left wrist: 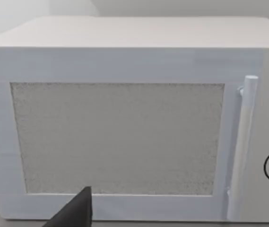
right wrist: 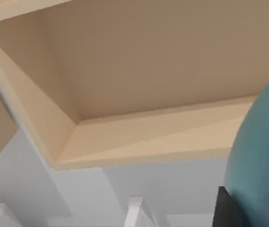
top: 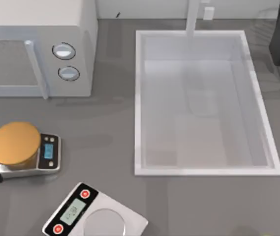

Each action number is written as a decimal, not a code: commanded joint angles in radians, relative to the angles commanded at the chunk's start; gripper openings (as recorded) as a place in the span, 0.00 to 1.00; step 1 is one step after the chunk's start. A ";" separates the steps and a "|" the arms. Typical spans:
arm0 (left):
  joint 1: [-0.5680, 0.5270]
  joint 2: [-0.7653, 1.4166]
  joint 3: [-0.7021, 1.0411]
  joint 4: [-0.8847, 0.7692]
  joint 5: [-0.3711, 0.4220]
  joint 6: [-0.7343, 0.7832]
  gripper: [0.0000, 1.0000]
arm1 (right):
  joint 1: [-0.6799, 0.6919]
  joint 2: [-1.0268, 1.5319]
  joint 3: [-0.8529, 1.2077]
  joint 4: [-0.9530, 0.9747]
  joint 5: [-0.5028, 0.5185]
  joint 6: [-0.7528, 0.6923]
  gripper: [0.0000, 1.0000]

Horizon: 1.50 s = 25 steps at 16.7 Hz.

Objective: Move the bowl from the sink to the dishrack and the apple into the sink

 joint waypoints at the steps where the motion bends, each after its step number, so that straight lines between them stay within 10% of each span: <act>1: 0.000 0.000 0.000 0.000 0.000 0.000 1.00 | -0.066 -0.017 -0.046 0.076 -0.013 -0.042 0.00; 8: 0.000 0.000 0.000 0.000 0.000 0.000 1.00 | -0.319 -0.103 -0.282 0.336 -0.055 -0.246 0.00; 17: 0.000 0.000 0.000 0.000 0.000 0.000 1.00 | -0.310 -0.042 -0.310 0.408 -0.046 -0.249 0.00; 25: 0.000 0.000 0.000 0.000 0.000 0.000 1.00 | -0.248 0.260 -0.510 0.950 0.023 -0.250 0.00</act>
